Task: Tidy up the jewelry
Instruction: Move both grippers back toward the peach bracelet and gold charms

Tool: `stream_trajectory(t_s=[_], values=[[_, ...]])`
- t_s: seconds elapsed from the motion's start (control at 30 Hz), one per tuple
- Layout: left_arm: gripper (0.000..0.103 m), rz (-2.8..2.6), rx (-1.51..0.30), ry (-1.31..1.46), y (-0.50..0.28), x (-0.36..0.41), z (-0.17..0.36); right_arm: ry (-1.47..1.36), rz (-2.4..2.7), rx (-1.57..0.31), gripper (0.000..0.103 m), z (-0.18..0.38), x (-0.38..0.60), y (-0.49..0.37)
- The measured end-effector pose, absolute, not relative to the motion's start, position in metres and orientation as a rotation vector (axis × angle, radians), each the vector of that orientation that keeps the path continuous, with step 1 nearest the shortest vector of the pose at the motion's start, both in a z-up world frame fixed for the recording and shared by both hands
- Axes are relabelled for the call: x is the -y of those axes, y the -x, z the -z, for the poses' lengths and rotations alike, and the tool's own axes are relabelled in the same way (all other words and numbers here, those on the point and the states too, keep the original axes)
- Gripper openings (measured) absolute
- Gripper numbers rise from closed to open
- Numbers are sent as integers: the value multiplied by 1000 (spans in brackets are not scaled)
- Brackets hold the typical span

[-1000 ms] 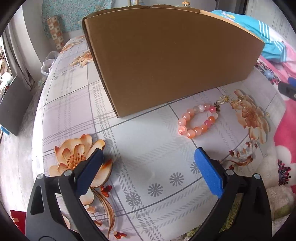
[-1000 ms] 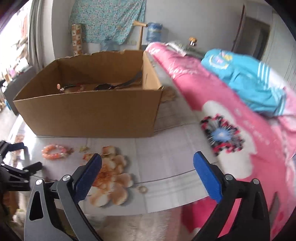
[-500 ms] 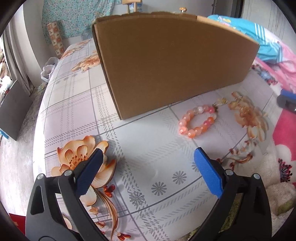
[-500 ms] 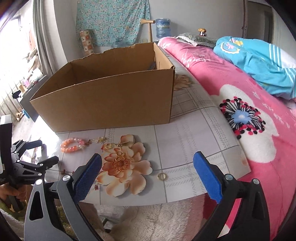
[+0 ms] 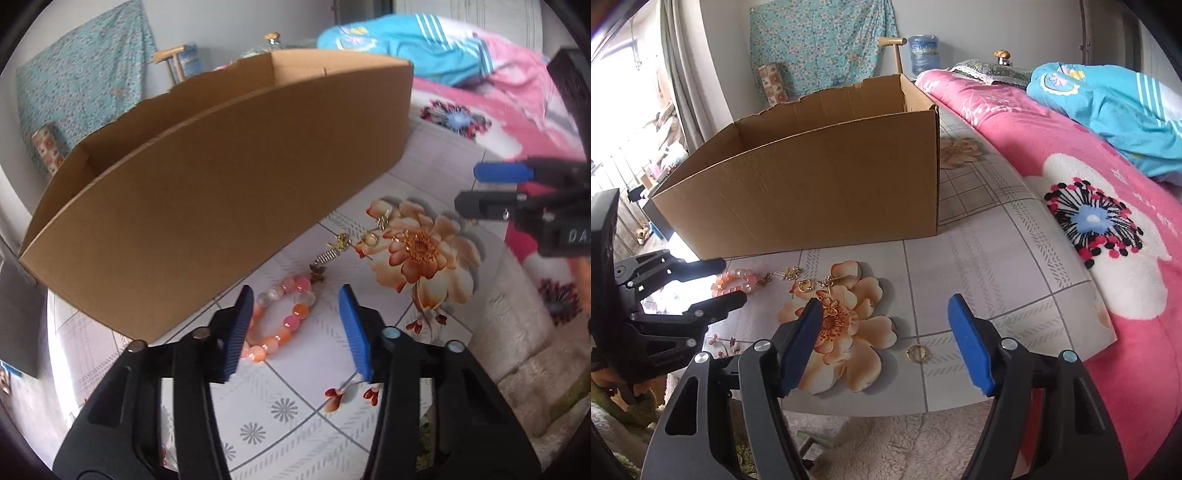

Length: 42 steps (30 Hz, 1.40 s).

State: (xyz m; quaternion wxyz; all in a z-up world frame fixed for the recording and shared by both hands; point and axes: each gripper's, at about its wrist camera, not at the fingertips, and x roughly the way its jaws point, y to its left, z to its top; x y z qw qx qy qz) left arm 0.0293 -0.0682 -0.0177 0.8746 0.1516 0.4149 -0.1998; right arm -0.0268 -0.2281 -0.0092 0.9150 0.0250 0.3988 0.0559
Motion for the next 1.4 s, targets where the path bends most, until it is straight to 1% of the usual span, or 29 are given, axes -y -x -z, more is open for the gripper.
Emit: stream_trajectory(t_s=[0.03,0.13,0.17,0.2,0.27,0.33,0.5,0.57,0.6,0.63,0.73,0.87,0.93,1.4], values=[[34,415,-879,-329,-30,70,20,-54,-117,-818,65,10,229,26],[20,403,-901,-308,-33,69,23,-64,-127,-816,62,13,233,25],[12,402,-907,-296,-34,67,23,-70,-129,-818,60,14,234,25],[9,391,-915,-291,-36,64,24,-78,-132,-821,59,15,236,25],[9,368,-927,-280,-37,56,24,-93,-138,-821,55,16,238,24],[9,330,-934,-271,-38,51,25,-105,-149,-819,54,17,239,23],[9,269,-966,-197,-42,23,21,-121,-183,-818,54,20,237,19],[11,270,-936,-178,-40,20,14,-111,-202,-811,54,18,234,17],[15,279,-915,-170,-38,20,9,-103,-213,-805,54,17,231,19],[16,295,-887,-158,-35,21,2,-94,-226,-797,54,15,228,19],[17,371,-858,-131,-30,29,-8,-72,-262,-793,53,14,216,20],[17,440,-862,-172,-33,48,-6,-61,-299,-817,41,21,203,18],[17,447,-874,-208,-35,58,-1,-67,-314,-827,39,23,198,18],[17,486,-956,-259,-56,79,22,-82,-320,-847,36,34,195,11]])
